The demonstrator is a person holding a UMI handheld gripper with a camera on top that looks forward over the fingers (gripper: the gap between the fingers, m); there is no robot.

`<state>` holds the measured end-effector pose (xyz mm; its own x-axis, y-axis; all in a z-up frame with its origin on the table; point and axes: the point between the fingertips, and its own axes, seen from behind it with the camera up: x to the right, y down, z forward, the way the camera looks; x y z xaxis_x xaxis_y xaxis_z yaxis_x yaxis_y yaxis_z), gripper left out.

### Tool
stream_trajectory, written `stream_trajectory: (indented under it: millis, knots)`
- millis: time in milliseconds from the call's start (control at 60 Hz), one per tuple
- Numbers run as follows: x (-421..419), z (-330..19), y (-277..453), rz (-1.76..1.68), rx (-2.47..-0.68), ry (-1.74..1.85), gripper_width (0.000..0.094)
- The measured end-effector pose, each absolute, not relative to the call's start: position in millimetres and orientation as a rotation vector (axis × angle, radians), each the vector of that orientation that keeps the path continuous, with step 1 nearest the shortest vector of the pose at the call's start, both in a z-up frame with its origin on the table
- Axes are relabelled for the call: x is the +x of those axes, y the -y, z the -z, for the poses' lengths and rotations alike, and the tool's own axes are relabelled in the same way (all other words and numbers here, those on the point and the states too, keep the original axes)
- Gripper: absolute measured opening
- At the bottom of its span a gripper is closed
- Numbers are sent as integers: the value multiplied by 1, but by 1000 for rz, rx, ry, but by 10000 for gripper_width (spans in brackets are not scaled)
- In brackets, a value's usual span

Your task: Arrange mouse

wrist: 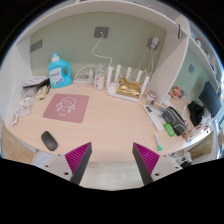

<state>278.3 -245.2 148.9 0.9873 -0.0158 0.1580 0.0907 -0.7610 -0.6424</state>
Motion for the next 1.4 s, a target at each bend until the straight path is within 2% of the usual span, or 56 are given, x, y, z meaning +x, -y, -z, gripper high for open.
stream_trajectory:
  millis: [150,333,450,650,850,1100,1300,1400]
  knots:
    - [281,-149,253,232,-2396,21,848]
    - [276,-146,283,304,-2276,-6,849]
    - [246,-127,312,287,-2230,-44,854]
    - [145,-74,330,181,-2215,-24,849]
    - [59,-34,285,110,-2209,51,846]
    - [30,7,223,160,-2236,194,844]
    - [32,8,180,145,-2230,193,835]
    - [37,12,160,97,-2242,130,780]
